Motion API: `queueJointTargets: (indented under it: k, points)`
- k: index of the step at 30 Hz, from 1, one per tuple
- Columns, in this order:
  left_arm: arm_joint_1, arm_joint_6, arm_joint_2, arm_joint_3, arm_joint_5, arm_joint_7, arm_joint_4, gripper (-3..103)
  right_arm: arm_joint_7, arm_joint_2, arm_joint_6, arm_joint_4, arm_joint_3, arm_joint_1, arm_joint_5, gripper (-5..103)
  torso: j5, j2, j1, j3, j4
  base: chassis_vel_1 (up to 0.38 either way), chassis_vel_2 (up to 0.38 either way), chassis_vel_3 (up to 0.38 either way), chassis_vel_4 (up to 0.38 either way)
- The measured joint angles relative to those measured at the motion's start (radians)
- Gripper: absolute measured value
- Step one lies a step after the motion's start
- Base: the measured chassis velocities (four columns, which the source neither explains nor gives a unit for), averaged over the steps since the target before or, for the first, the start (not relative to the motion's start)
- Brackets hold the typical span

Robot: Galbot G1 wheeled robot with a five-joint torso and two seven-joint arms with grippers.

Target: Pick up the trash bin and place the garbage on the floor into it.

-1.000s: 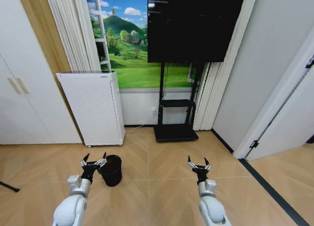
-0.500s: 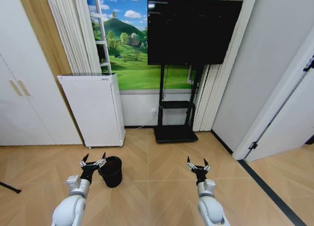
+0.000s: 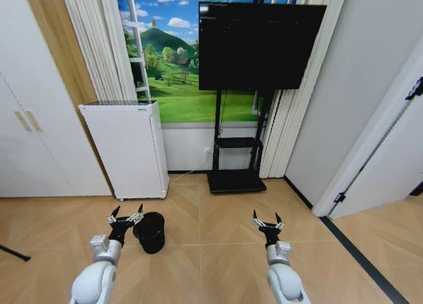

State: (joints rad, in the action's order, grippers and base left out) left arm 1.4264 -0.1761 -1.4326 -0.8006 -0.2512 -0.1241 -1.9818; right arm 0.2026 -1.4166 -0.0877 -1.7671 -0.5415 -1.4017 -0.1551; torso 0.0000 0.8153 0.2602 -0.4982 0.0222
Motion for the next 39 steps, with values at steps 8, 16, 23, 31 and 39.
queueJointTargets:
  k: [8,16,23,31,39]
  points:
    - [0.000,-0.001,-0.004,0.004,-0.003,0.004,0.001,100,0.001,0.002,-0.001,0.001,-0.003,0.000,0.000,100,0.0000,0.032,0.014,-0.018,0.0000,0.000,0.000,0.000,0.000]
    - [0.001,-0.015,-0.009,0.015,-0.046,0.024,-0.013,100,0.003,0.002,-0.006,0.009,-0.004,0.002,-0.001,100,0.0000,0.038,0.017,-0.021,-0.0001,0.000,0.000,0.000,0.000]
    - [-0.006,-0.014,-0.010,0.015,-0.037,0.024,-0.007,100,0.008,0.004,-0.006,0.008,-0.005,-0.002,0.000,100,0.0000,0.035,0.017,-0.019,0.0000,0.000,0.000,0.000,0.000]
    - [-0.006,-0.012,-0.011,0.015,-0.032,0.023,-0.007,100,0.013,0.006,-0.005,0.005,-0.009,-0.004,0.000,100,0.0000,0.032,0.016,-0.017,-0.0002,0.026,-0.025,-0.022,0.029]
    - [-0.006,-0.012,-0.009,0.014,-0.031,0.020,-0.004,100,0.014,0.005,-0.006,0.005,-0.010,-0.005,0.000,100,0.0000,0.030,0.014,-0.016,0.0000,0.152,-0.148,-0.165,0.157]
